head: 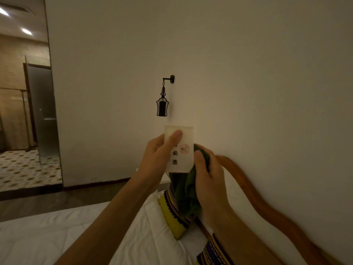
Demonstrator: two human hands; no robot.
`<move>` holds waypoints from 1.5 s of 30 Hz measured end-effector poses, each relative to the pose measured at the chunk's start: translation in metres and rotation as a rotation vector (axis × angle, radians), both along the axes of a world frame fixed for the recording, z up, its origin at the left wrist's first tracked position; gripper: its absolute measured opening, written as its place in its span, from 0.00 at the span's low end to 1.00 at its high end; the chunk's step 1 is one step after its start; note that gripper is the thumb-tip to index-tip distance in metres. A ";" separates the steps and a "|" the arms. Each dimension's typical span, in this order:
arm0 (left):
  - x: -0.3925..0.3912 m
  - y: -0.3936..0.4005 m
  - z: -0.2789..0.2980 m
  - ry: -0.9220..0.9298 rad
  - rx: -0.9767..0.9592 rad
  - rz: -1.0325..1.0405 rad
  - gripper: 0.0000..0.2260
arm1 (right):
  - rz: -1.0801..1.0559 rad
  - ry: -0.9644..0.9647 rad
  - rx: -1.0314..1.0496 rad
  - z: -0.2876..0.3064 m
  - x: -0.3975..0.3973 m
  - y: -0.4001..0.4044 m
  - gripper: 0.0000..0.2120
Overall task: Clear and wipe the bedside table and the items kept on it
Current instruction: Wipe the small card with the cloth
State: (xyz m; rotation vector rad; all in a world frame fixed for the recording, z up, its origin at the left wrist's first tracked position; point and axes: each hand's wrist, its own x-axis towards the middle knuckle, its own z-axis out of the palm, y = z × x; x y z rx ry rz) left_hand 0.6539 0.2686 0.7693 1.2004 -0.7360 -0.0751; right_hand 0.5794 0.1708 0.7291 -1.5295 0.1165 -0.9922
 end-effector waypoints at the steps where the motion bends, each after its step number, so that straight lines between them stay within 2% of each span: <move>1: -0.001 0.000 -0.003 -0.037 0.032 -0.036 0.12 | 0.003 -0.004 0.025 0.007 0.000 -0.003 0.12; 5: -0.003 0.002 -0.002 -0.079 0.060 -0.036 0.14 | 0.029 -0.063 0.013 0.022 0.002 -0.010 0.12; 10: -0.002 0.002 0.003 -0.034 -0.009 0.081 0.15 | -0.094 -0.090 -0.096 -0.007 0.000 0.011 0.15; 15: -0.005 -0.001 -0.008 -0.079 0.052 0.010 0.15 | -0.137 -0.154 -0.077 0.013 -0.004 -0.006 0.11; 18: -0.003 -0.003 -0.008 0.028 -0.006 0.035 0.13 | -0.133 -0.214 -0.114 0.017 -0.008 -0.009 0.11; 20: -0.003 -0.006 -0.008 0.093 -0.042 0.012 0.14 | -0.116 -0.235 -0.147 0.019 -0.011 -0.010 0.11; 23: -0.008 -0.007 -0.008 0.053 -0.037 -0.041 0.19 | -0.056 -0.202 -0.243 0.030 -0.015 -0.017 0.10; 25: -0.009 -0.007 -0.005 0.048 -0.048 -0.013 0.20 | 0.034 -0.162 -0.276 0.033 -0.018 -0.022 0.09; 27: -0.010 -0.010 0.000 0.149 -0.122 0.055 0.18 | 0.050 -0.164 -0.294 0.027 -0.020 -0.021 0.11; 29: -0.013 -0.016 0.002 0.303 -0.228 0.107 0.17 | -0.047 -0.229 -0.219 0.017 -0.018 -0.007 0.12; 32: -0.030 -0.035 -0.007 0.461 -0.278 0.113 0.20 | -0.220 -0.359 0.070 0.009 -0.007 0.019 0.12; 35: -0.045 -0.039 -0.021 0.428 -0.271 -0.011 0.23 | -0.316 -0.430 0.289 0.018 -0.003 0.017 0.12; 36: -0.043 -0.034 -0.023 0.383 -0.248 -0.045 0.25 | -0.331 -0.402 0.282 0.022 -0.005 0.008 0.11; 38: -0.031 -0.017 -0.023 0.256 -0.129 -0.106 0.26 | -0.302 -0.237 0.136 0.030 -0.010 -0.016 0.08; 40: -0.018 -0.003 -0.021 0.137 0.053 -0.187 0.18 | -0.201 -0.017 -0.111 0.041 -0.016 -0.037 0.07; 42: -0.011 0.004 -0.022 0.053 0.201 -0.262 0.08 | -0.117 0.194 -0.347 0.052 -0.017 -0.051 0.12; 43: -0.010 0.005 -0.022 0.027 0.218 -0.286 0.08 | -0.072 0.272 -0.366 0.055 -0.016 -0.055 0.15; 44: -0.007 0.005 -0.024 0.017 0.199 -0.298 0.10 | -0.009 0.327 -0.294 0.058 -0.017 -0.057 0.18; 45: -0.007 0.005 -0.026 0.024 0.158 -0.314 0.11 | 0.108 0.344 -0.115 0.058 -0.017 -0.058 0.19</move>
